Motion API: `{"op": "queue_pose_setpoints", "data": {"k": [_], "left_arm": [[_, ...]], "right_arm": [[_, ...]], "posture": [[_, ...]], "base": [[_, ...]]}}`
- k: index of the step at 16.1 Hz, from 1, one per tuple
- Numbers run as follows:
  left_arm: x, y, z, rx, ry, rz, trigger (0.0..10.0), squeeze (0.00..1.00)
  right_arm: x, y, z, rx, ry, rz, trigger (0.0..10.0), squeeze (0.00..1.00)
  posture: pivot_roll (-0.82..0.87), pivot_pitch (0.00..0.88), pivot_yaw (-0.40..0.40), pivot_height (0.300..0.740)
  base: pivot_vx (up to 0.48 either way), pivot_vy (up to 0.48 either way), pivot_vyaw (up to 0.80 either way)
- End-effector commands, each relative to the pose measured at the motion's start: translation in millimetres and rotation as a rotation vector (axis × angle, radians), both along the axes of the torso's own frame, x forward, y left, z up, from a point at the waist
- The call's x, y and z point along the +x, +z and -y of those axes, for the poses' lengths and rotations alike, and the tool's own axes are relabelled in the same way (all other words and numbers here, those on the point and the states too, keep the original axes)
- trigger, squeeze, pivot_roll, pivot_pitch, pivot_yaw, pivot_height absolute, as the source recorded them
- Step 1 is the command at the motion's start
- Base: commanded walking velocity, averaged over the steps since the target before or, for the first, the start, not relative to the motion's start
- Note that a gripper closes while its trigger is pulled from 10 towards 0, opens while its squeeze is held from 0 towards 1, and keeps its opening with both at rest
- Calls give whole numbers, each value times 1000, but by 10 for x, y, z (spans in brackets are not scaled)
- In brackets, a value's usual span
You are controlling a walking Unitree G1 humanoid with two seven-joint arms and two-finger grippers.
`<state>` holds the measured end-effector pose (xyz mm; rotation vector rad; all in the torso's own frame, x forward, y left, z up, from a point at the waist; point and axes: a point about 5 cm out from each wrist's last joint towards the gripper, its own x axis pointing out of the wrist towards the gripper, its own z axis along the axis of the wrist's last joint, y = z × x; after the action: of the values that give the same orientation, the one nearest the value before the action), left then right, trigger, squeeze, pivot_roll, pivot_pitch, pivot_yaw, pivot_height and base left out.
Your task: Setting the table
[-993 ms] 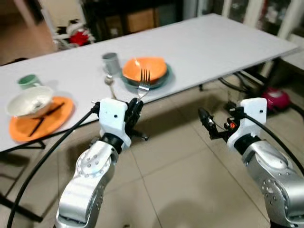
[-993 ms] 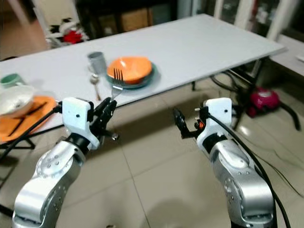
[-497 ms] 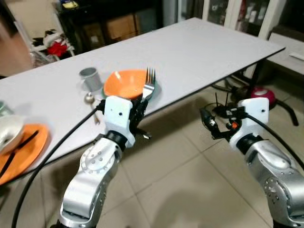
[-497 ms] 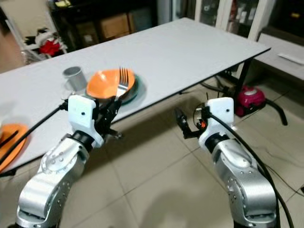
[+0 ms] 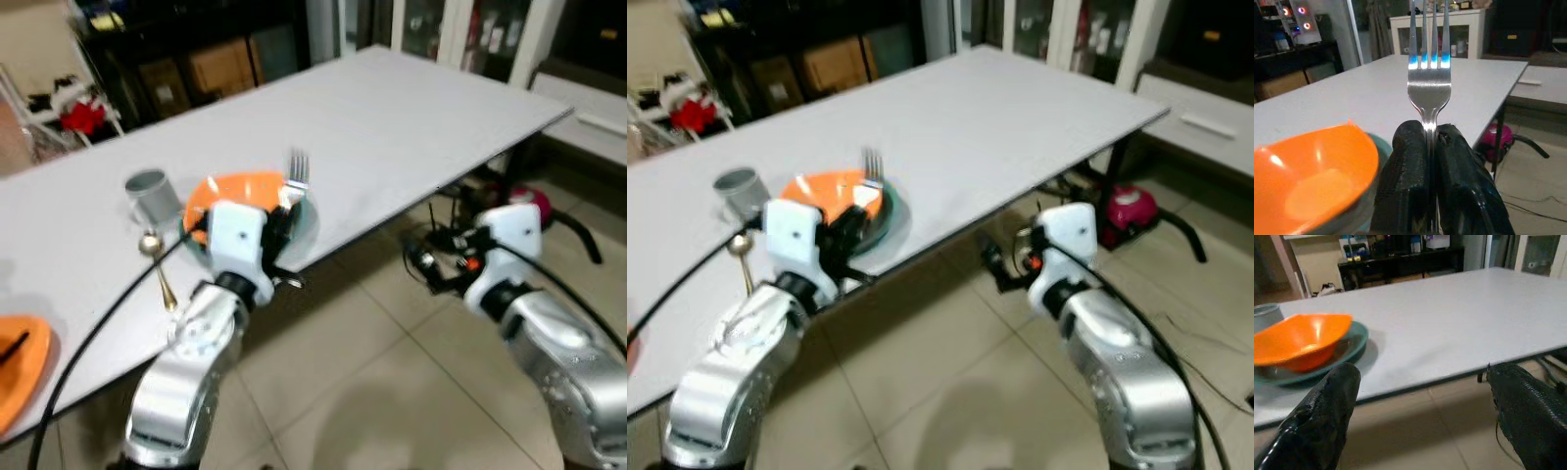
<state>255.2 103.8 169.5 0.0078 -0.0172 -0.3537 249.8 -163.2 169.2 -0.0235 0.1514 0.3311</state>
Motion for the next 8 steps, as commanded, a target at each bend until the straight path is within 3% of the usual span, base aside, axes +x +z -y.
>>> {"op": "queue_pose_setpoints", "data": {"k": [1, 8], "left_arm": [[-3, 3, -88, 17, 33, 4, 10000, 0], [3, -16, -133, 6, 70, -13, 10000, 0]], "right_arm": [[-13, 28, -84, 13, 33, 7, 10000, 0], [-7, 31, -88, 5, 46, 3, 10000, 0]], "posture": [[-118, 4, 98, 740], [-118, 12, 93, 740]], "base": [[360, 0, 0], [354, 0, 0]]}}
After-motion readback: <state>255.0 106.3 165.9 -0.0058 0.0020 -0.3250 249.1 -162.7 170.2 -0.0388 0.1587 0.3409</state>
